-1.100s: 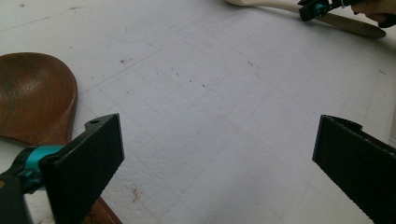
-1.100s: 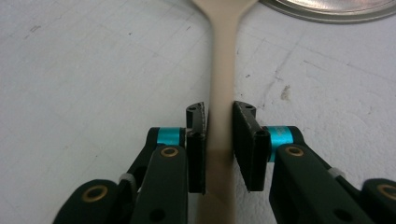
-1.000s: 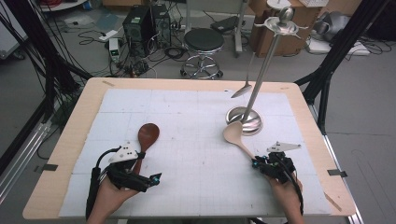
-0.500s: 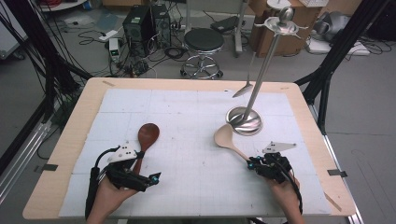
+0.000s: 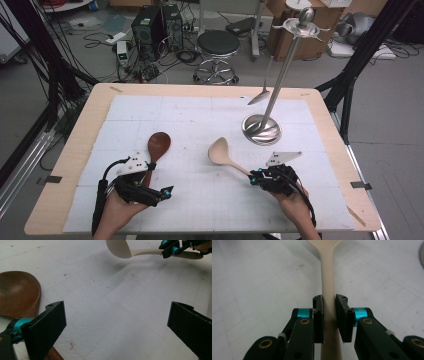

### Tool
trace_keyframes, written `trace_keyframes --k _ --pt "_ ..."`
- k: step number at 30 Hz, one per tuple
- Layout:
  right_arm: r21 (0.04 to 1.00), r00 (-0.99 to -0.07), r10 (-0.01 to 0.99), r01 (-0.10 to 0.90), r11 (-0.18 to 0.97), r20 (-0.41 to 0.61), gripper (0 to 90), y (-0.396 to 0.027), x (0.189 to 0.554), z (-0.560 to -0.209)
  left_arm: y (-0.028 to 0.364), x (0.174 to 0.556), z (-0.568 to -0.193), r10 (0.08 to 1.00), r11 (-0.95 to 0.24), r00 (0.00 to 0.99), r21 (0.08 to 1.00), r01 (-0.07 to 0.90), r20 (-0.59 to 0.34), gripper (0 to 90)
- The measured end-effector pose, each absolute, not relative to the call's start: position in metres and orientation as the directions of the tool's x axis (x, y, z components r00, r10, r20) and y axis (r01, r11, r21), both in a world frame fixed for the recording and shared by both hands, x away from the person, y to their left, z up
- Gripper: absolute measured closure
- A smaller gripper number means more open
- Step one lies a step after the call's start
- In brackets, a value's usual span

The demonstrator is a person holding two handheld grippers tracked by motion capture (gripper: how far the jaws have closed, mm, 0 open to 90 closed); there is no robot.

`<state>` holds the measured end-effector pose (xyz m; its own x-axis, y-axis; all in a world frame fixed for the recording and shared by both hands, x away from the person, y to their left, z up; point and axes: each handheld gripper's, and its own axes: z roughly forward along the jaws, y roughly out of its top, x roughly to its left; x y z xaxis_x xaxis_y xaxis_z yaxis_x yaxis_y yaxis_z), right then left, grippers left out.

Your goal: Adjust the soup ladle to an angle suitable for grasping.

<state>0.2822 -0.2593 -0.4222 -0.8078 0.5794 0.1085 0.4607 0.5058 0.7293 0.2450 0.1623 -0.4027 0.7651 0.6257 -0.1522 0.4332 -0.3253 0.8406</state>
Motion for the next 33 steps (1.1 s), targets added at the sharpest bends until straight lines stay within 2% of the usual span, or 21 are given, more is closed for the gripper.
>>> trace_keyframes --k 21,33 --pt "0.712 -0.927 0.353 0.332 0.619 0.125 78.1 -0.180 0.282 -0.428 0.163 0.244 -0.401 0.627 -0.316 0.763 0.844 0.434 -0.157 2.6" --pt "0.691 -0.942 0.315 0.306 0.655 0.118 78.0 -0.165 0.279 -0.435 0.163 0.244 -0.401 0.624 -0.315 0.765 0.844 0.433 -0.159 2.6"
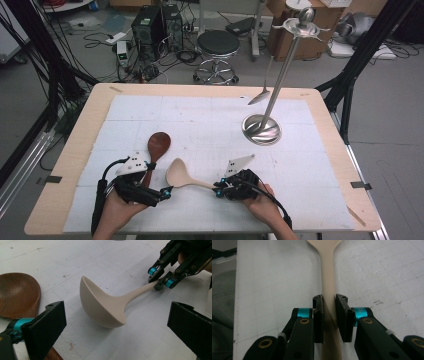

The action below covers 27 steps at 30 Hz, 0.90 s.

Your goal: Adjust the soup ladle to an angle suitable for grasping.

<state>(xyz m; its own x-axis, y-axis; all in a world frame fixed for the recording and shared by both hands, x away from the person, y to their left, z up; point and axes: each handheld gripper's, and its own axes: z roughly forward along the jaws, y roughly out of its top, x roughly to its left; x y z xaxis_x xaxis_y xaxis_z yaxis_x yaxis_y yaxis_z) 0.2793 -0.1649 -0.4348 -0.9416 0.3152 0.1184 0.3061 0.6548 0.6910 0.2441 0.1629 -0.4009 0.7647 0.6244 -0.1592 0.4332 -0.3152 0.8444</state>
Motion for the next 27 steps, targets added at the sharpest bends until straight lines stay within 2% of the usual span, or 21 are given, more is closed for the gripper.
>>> trace_keyframes --k 8,12,16,27 --pt "0.686 -0.934 0.327 0.333 0.647 0.145 76.4 -0.166 0.280 -0.438 0.164 0.244 -0.400 0.620 -0.325 0.769 0.843 0.430 -0.153 2.6" --pt "0.690 -0.931 0.334 0.340 0.640 0.149 67.0 -0.170 0.280 -0.439 0.163 0.243 -0.401 0.623 -0.318 0.767 0.844 0.431 -0.157 2.6" --pt "0.693 -0.925 0.346 0.352 0.629 0.156 63.6 -0.179 0.276 -0.439 0.164 0.243 -0.400 0.620 -0.323 0.770 0.844 0.428 -0.153 2.6" --pt "0.714 -0.913 0.379 0.365 0.598 0.150 61.0 -0.212 0.262 -0.435 0.164 0.244 -0.399 0.619 -0.324 0.771 0.844 0.427 -0.152 2.6"
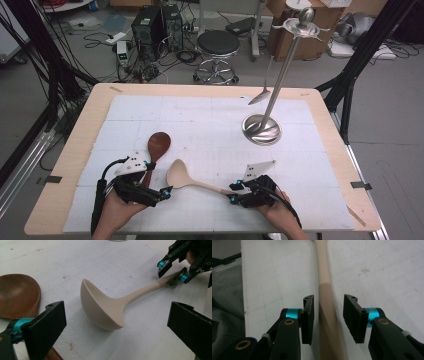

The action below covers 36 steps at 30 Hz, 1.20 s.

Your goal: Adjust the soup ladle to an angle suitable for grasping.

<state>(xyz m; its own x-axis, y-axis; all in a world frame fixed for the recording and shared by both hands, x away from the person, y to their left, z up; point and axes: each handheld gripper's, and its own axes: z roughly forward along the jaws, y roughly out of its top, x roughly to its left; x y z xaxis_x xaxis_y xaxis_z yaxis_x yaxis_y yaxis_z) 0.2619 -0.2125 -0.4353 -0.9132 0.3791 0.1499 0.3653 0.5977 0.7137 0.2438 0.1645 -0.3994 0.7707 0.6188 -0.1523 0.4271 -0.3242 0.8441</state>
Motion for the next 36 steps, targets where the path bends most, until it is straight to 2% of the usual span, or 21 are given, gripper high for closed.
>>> trace_keyframes --k 11,14,23,36 --pt "0.708 -0.904 0.404 0.376 0.598 0.139 62.4 -0.244 0.248 -0.439 0.161 0.245 -0.400 0.614 -0.324 0.774 0.845 0.425 -0.153 2.6" --pt "0.716 -0.914 0.380 0.360 0.598 0.143 67.2 -0.245 0.249 -0.442 0.160 0.245 -0.399 0.607 -0.329 0.780 0.846 0.420 -0.152 2.6" --pt "0.689 -0.927 0.344 0.345 0.637 0.147 69.0 -0.234 0.259 -0.436 0.159 0.243 -0.396 0.611 -0.328 0.778 0.850 0.413 -0.143 2.7" --pt "0.741 -0.942 0.311 0.298 0.601 0.126 69.2 -0.222 0.263 -0.412 0.150 0.245 -0.392 0.591 -0.349 0.797 0.850 0.394 -0.127 2.7"
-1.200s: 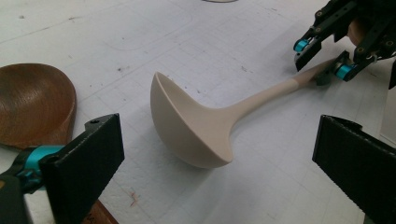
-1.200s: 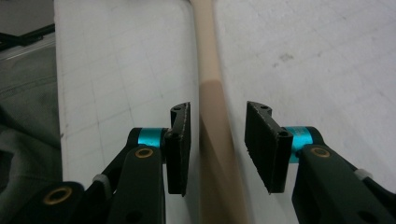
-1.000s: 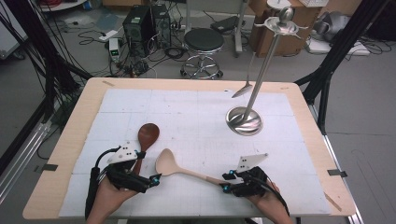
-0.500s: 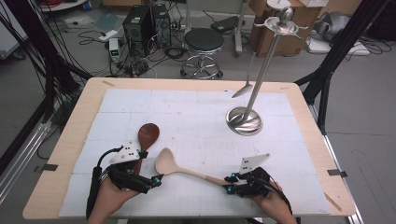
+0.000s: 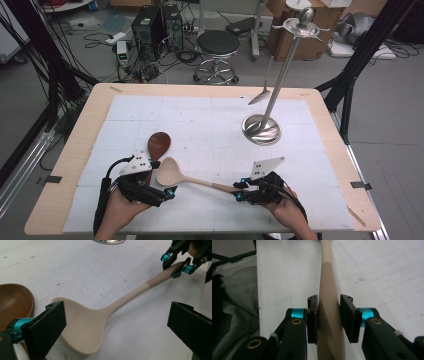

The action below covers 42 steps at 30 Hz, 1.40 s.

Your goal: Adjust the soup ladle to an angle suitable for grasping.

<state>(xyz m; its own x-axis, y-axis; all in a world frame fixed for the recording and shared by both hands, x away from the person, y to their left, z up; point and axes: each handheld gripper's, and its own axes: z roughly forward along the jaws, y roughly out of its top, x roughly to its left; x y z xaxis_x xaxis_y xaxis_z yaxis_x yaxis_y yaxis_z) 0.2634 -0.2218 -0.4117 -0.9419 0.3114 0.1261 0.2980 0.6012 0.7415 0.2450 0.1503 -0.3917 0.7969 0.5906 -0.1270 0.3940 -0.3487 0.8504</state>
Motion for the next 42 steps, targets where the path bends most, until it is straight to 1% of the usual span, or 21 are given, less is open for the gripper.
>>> trace_keyframes --k 2,10,13,27,30,35,42 --pt "0.749 -0.943 0.309 0.294 0.594 0.126 69.1 -0.221 0.263 -0.408 0.148 0.246 -0.392 0.582 -0.339 0.801 0.852 0.399 -0.143 2.7" --pt "0.760 -0.948 0.293 0.279 0.587 0.122 69.1 -0.216 0.265 -0.399 0.141 0.248 -0.394 0.576 -0.365 0.807 0.841 0.400 -0.134 2.7" --pt "0.759 -0.950 0.288 0.274 0.590 0.119 69.0 -0.213 0.264 -0.396 0.138 0.249 -0.396 0.572 -0.368 0.809 0.840 0.400 -0.135 5.9" --pt "0.754 -0.968 0.221 0.230 0.615 0.115 68.9 -0.200 0.263 -0.381 0.136 0.249 -0.397 0.558 -0.381 0.820 0.837 0.391 -0.129 6.0" --pt "0.752 -0.970 0.210 0.227 0.619 0.120 68.9 -0.197 0.263 -0.377 0.135 0.249 -0.398 0.555 -0.386 0.821 0.834 0.394 -0.131 8.7" --pt "0.757 -0.974 0.195 0.215 0.617 0.117 69.0 -0.193 0.265 -0.373 0.132 0.250 -0.400 0.543 -0.402 0.829 0.826 0.396 -0.133 9.5" --pt "0.757 -0.976 0.183 0.207 0.619 0.117 69.1 -0.190 0.268 -0.369 0.126 0.253 -0.405 0.520 -0.437 0.845 0.811 0.389 -0.125 13.9"
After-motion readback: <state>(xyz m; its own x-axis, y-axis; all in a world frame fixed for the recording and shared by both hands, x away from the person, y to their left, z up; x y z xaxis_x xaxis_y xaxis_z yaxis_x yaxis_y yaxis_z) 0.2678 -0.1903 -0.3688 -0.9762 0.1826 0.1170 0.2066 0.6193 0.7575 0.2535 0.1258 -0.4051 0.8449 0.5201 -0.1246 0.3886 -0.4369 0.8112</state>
